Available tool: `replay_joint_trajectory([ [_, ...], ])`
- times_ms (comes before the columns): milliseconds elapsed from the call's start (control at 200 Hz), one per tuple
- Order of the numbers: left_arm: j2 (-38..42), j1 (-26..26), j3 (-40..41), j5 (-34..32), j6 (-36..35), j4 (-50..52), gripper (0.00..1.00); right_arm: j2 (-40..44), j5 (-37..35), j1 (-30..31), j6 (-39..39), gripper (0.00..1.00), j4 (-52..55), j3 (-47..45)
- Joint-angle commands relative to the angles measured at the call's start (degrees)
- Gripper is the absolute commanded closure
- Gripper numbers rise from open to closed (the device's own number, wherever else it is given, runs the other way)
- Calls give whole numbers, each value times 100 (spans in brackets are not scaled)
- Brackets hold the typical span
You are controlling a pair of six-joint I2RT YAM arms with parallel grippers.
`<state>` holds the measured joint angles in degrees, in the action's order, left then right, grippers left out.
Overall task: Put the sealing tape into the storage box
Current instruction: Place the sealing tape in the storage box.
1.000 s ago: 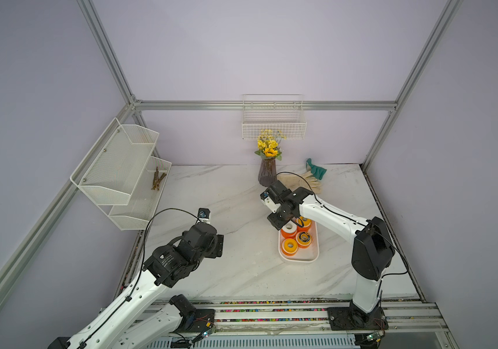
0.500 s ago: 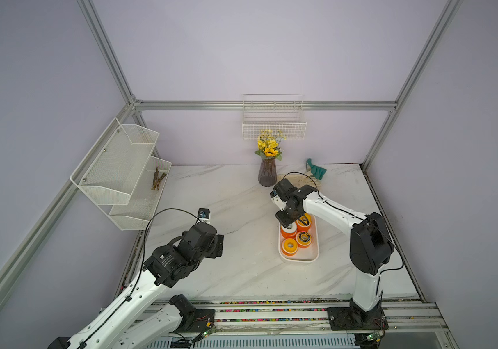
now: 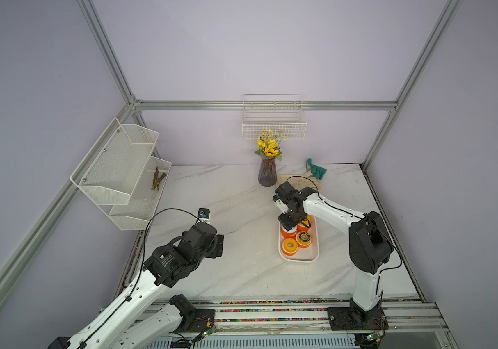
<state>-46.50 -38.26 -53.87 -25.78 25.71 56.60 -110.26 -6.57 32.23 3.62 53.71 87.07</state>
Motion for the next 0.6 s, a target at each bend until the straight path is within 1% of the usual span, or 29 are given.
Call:
replay_joint_trajectory([
  [0, 42, 55, -1, -7, -96, -157, 13, 40, -4, -25, -76, 43, 64, -51],
  [240, 40, 56, -1, -6, -102, -158, 12, 60, 29, -24, -75, 36, 56, -30],
  [485, 31, 56, -1, -6, -102, -158, 11, 212, 64, -27, -100, 36, 43, 9],
  [595, 38, 58, -1, 3, -102, -158, 9, 368, -8, -29, -145, 36, -26, 3],
])
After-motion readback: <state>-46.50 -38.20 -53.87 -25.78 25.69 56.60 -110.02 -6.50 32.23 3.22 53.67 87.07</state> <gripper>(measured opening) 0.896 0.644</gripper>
